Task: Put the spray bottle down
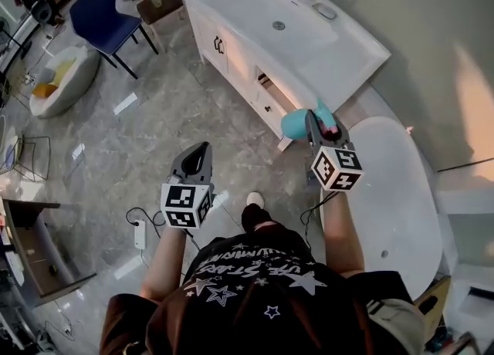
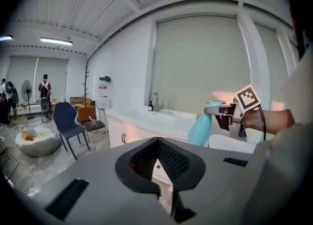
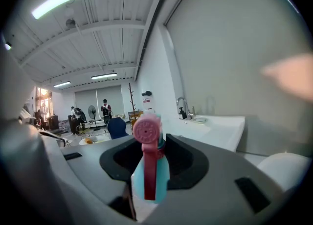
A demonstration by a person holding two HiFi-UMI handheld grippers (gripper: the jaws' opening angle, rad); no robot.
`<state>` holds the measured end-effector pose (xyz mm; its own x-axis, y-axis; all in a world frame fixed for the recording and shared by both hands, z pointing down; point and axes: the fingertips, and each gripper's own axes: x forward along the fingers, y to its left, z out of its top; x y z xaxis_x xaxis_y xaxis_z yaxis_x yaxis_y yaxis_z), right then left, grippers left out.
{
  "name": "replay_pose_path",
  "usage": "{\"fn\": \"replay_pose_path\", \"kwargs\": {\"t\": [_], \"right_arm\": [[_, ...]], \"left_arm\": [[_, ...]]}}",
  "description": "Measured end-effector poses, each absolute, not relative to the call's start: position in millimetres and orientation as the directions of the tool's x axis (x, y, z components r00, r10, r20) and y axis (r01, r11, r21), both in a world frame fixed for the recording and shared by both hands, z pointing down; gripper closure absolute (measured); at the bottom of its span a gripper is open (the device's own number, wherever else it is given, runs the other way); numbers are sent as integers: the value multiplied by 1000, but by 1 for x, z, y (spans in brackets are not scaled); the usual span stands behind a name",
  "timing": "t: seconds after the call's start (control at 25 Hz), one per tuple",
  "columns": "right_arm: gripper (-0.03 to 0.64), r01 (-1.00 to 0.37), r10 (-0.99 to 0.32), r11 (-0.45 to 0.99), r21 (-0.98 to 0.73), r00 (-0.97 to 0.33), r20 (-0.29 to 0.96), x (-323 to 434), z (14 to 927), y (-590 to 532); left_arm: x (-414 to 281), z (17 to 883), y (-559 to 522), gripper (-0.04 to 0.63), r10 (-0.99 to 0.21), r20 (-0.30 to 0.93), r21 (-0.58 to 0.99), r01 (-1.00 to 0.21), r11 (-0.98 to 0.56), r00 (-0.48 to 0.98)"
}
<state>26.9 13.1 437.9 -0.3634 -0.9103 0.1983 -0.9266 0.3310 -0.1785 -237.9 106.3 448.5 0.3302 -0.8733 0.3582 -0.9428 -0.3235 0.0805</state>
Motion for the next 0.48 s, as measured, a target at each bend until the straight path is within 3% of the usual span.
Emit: {"fn": "replay_pose_path", "kwargs": {"t": [0.48], "right_arm": [[468, -943, -931, 266, -201, -306, 201, 106, 440, -88]], "left_arm": [[-171, 444, -12, 580, -863, 347, 57, -927, -370, 366]]}}
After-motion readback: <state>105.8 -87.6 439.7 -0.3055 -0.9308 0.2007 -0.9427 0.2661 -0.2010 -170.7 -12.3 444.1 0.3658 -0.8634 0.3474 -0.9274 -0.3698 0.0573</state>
